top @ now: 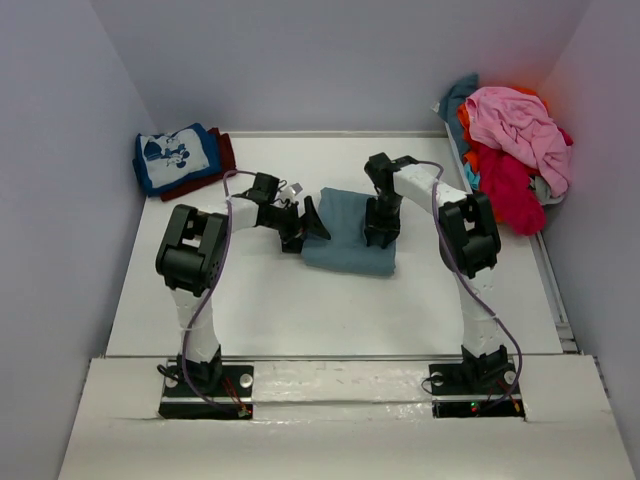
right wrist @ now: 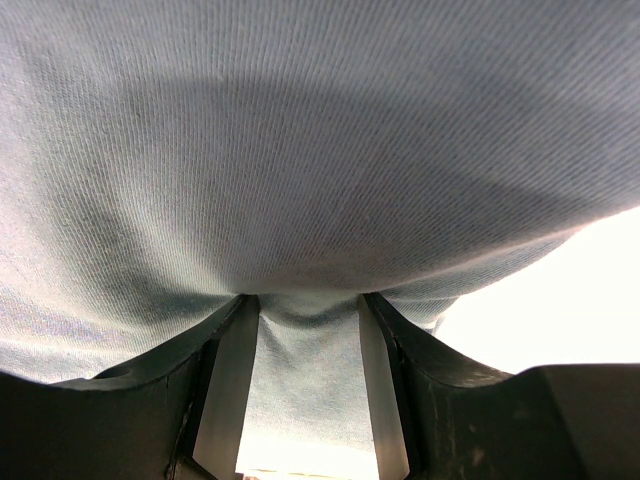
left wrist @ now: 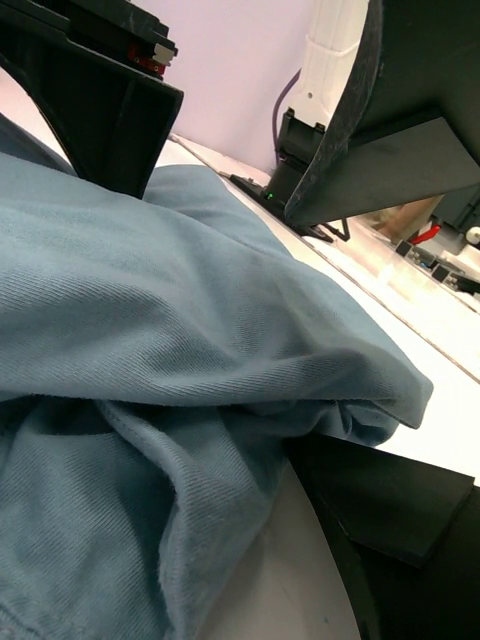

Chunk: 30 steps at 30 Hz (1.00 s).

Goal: Fold and stack the t-shirts
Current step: Put the neatly folded tshirt into the corner of the board with the left arm

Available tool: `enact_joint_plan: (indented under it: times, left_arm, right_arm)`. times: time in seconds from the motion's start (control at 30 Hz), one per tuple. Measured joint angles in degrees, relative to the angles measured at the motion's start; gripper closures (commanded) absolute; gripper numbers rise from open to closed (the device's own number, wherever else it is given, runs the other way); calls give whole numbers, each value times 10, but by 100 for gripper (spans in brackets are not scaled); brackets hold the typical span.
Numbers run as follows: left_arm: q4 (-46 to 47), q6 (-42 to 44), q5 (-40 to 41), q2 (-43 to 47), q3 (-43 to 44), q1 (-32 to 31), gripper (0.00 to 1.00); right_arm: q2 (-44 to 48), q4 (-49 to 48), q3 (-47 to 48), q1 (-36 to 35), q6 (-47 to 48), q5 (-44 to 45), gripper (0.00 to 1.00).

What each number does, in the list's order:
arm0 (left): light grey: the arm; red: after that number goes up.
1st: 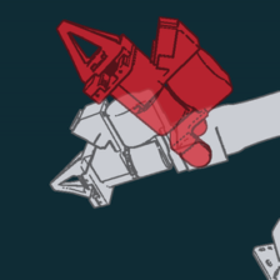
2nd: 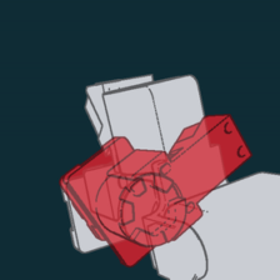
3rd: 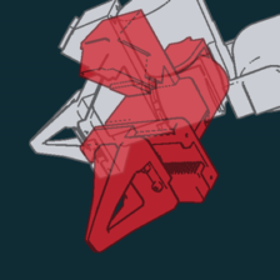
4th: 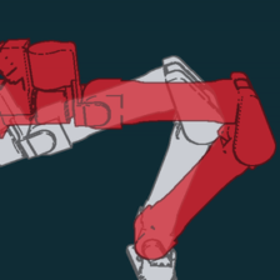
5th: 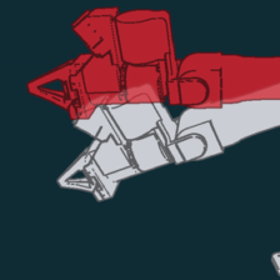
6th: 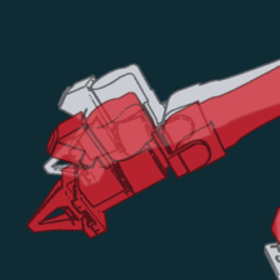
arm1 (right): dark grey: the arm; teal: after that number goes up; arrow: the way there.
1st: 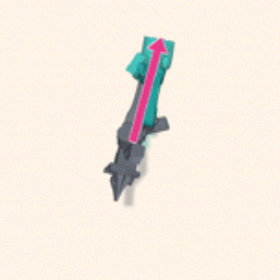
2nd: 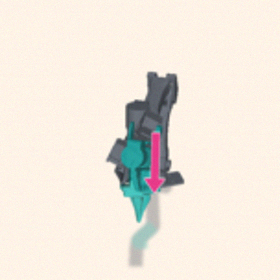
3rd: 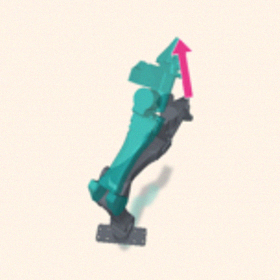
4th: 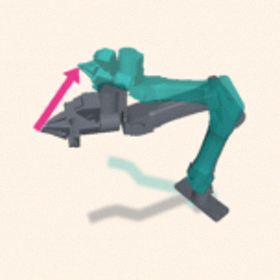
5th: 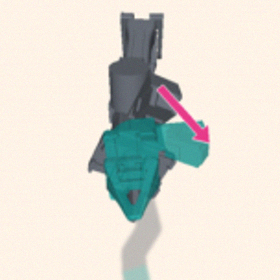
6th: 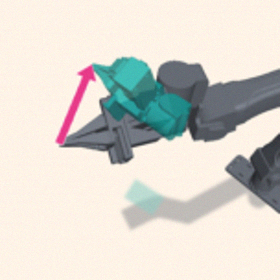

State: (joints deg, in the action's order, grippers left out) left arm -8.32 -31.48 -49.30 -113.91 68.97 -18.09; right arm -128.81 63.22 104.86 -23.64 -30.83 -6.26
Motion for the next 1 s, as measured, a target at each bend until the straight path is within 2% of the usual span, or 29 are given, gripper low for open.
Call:
enact_joint_plan:
  times: [0.57,1.0]
  left_arm:
    - [3,1,10,28,-39,53,1]
    - [42,-8,-16,17,-45,51,1]
  right_arm:
    - [0,0,0,0,0,-2,49]
    - [0,0,0,0,0,-2,49]
